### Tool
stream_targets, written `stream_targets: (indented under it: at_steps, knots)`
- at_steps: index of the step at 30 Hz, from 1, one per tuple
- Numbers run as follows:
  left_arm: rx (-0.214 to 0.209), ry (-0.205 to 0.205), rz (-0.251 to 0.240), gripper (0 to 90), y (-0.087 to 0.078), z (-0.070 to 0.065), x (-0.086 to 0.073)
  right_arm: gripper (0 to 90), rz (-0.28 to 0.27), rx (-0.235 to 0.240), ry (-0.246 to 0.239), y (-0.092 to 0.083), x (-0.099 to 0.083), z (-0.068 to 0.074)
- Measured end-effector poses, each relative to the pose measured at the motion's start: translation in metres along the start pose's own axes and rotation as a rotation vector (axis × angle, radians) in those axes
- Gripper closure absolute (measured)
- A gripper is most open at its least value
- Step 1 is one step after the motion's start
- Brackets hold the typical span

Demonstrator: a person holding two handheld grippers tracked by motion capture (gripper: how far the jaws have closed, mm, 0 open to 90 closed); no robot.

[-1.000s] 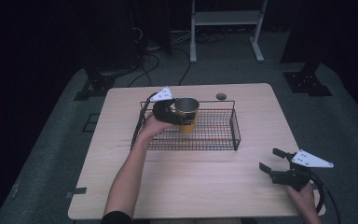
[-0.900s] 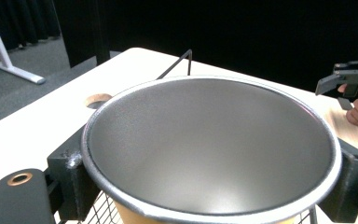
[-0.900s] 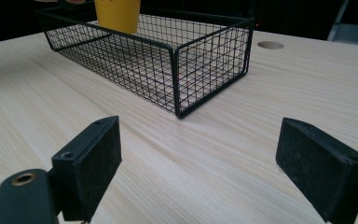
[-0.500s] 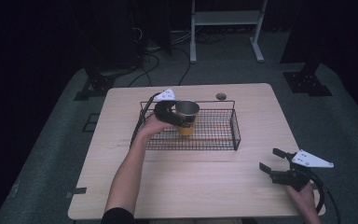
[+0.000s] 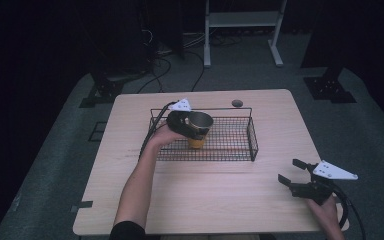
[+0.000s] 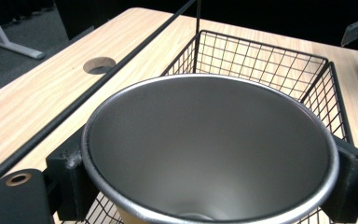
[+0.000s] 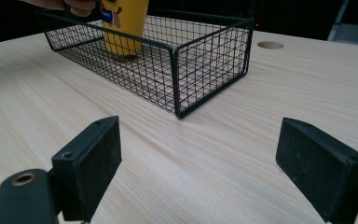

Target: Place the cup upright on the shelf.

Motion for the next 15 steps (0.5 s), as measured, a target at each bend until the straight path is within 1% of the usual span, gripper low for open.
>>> stream_targets:
  at_steps: [3, 4, 5, 8, 11, 15]
  knots:
    - [-0.006, 0.001, 0.023, 11.4, 0.0023, 0.0000, -0.0040, 13.1, -0.001, 0.000, 0.004, -0.0001, 0.0001, -0.0003]
    - [-0.006, 0.001, 0.023, 11.3, 0.0023, 0.0000, -0.0040, 13.1, -0.001, 0.000, 0.004, -0.0001, 0.0001, -0.0003]
    - [-0.004, -0.007, 0.009, 11.4, 0.0020, 0.0011, -0.0037, 13.1, -0.001, 0.000, 0.002, -0.0001, 0.0001, -0.0002]
    - [0.005, -0.002, 0.014, 11.4, 0.0026, 0.0021, -0.0045, 13.1, -0.001, 0.000, 0.001, 0.0000, 0.0000, -0.0002]
    - [0.002, 0.008, 0.022, 11.4, 0.0037, 0.0009, -0.0049, 13.0, -0.001, -0.001, 0.003, -0.0002, 0.0001, -0.0003]
    - [0.004, 0.008, 0.022, 11.4, 0.0031, 0.0009, -0.0059, 13.1, -0.001, 0.000, 0.002, -0.0001, 0.0000, -0.0001]
Point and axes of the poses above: each handheld gripper's, and its own axes: y roughly forward along the jaws, x roughly out of its top, z roughly to its left, the point moved 7 cm from there along y, roughly forward along the jaws, and after that the axes turned 2 degrees about z, right-handed, at the moved point
